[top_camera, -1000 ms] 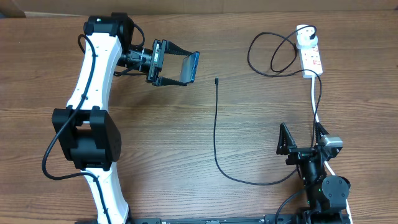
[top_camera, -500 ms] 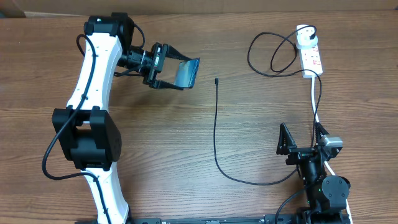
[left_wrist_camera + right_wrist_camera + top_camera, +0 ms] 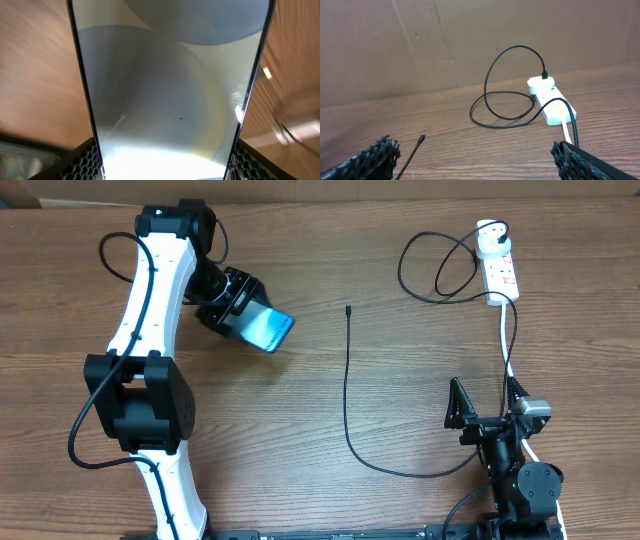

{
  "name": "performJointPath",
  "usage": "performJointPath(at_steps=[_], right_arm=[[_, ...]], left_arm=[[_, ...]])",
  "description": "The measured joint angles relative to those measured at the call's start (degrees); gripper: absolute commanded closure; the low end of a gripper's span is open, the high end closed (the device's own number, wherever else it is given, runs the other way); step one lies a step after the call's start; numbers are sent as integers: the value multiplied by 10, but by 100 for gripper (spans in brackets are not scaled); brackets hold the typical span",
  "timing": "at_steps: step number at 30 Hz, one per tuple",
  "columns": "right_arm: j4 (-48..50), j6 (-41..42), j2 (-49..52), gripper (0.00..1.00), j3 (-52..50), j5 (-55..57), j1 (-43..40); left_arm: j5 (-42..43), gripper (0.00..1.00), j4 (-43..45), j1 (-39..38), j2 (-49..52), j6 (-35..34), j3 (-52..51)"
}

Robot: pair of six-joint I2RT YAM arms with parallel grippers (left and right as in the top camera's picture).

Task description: Plug charger to phone and switch on socket

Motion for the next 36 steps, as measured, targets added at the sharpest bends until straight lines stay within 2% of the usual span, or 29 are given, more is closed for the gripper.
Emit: performJointPath(at_steps=[8, 15, 25, 36], right_arm=[[0, 0, 0, 0, 0, 0, 0], [0, 0, 0, 0, 0, 0, 0], [0, 0, 0, 0, 0, 0, 0], [0, 0, 0, 0, 0, 0, 0]], left_arm=[[-217, 96, 20, -42, 0, 48, 0], [-292, 96, 67, -99, 0, 152, 0], [-278, 96, 56, -119, 0, 226, 0], [-174, 96, 9, -94, 0, 205, 0]])
